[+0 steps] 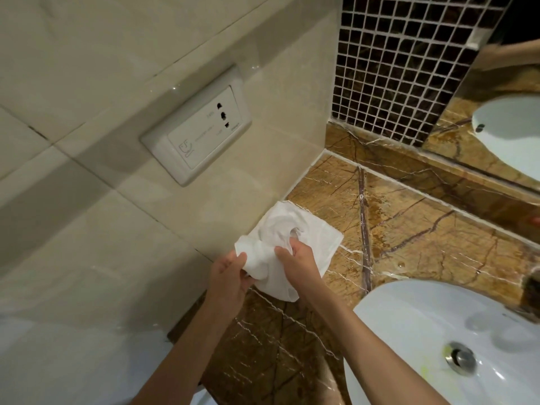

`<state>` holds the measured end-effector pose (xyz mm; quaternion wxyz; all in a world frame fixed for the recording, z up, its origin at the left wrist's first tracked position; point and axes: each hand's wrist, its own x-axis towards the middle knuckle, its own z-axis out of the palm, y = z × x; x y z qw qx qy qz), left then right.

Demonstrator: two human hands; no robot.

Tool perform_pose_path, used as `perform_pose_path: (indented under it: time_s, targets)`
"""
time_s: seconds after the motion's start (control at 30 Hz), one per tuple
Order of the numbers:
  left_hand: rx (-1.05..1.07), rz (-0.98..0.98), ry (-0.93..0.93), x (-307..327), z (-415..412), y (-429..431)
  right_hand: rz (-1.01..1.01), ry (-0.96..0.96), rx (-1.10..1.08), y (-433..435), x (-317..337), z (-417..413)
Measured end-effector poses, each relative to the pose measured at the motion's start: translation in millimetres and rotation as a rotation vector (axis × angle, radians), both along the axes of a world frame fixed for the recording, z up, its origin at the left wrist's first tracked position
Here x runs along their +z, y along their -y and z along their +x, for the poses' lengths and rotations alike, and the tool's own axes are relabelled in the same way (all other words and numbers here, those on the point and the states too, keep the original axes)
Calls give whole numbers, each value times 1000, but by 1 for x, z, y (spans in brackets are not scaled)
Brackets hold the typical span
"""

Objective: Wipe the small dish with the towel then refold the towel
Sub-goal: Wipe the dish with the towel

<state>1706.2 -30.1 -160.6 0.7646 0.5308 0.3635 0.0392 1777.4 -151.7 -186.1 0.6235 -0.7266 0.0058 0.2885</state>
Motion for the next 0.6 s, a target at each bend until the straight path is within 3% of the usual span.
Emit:
perform_pose_path:
  time_s: [0.17,0.33,0.4,0.47,0.5,0.6]
  targets:
    - [35,26,-29,-6,1,9,64,-63,-81,18,0,-1]
    - [23,130,65,2,-3,8,169,-336,-564,41,10,14]
    - [-39,216,106,9,-3,10,43,-196,-665,50,19,11]
    - [-81,272,111,15,2,17,-74,85,-599,55,31,4]
    - [-94,296,104,17,4,22,-52,120,-508,55,39,1]
    - [-274,500,133,23,4,44,69,-173,-185,46,62,-5]
